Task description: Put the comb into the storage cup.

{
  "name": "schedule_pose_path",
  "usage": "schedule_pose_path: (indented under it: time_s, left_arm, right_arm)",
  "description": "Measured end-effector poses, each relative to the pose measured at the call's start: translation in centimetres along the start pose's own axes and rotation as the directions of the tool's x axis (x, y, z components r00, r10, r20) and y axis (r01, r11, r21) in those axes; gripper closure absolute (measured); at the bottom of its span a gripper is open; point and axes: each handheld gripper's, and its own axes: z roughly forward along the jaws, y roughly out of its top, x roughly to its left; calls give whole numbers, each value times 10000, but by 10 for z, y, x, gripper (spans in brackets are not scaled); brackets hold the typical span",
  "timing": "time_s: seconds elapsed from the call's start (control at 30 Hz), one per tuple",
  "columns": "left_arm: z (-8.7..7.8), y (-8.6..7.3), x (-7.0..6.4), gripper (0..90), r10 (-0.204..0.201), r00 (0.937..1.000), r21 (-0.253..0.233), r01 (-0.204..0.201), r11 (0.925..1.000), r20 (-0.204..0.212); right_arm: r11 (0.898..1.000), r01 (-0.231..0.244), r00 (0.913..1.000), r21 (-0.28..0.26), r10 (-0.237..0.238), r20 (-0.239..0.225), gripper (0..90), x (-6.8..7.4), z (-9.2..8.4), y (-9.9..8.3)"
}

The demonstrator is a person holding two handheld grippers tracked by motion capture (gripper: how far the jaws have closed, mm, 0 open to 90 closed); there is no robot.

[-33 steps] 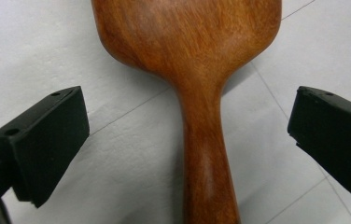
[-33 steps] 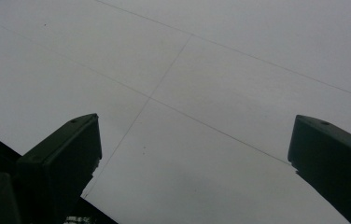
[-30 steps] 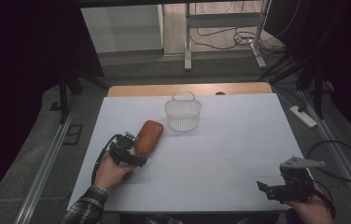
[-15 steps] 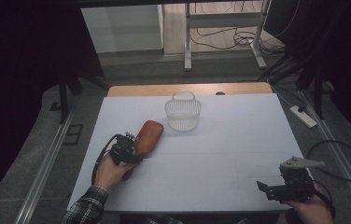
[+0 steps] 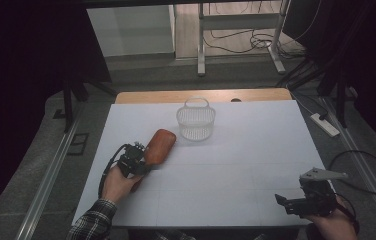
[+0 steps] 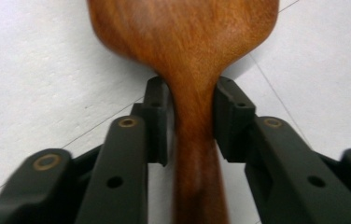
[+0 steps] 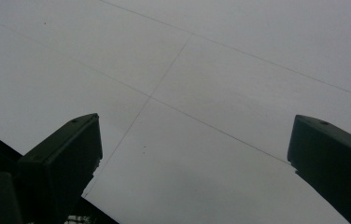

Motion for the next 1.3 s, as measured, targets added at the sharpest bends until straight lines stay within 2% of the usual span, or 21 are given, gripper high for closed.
schedule_pose_path:
  time_s: [0.2,0.33,0.53,0.73,0.97,1.3]
  left_arm:
    - [-1,1,0,720,31,10000,-24,-31,10000,-84]
    - [-2,2,-1,722,194,9996,8,-194,9998,-222]
    - [-3,1,1,722,-19,10000,-127,19,9999,-25]
    - [-6,1,0,723,42,10000,-213,-43,9998,-61]
    - [-10,-1,2,723,-122,9998,-483,131,9987,177]
    - [-19,-5,4,722,-356,9989,-1032,386,9939,304]
  right_arm:
    - [10000,-2,10000,-1,2,-6,32,0,0,0]
    - [10000,-3,10000,-4,3,-18,32,0,0,0]
    - [10000,-5,10000,-8,5,-27,33,0,0,0]
    - [10000,-10,10000,-14,10,-25,33,0,0,0]
    - [10000,-6,10000,-19,6,-15,33,0,0,0]
    - [10000,4,10000,-29,-4,-17,33,0,0,0]
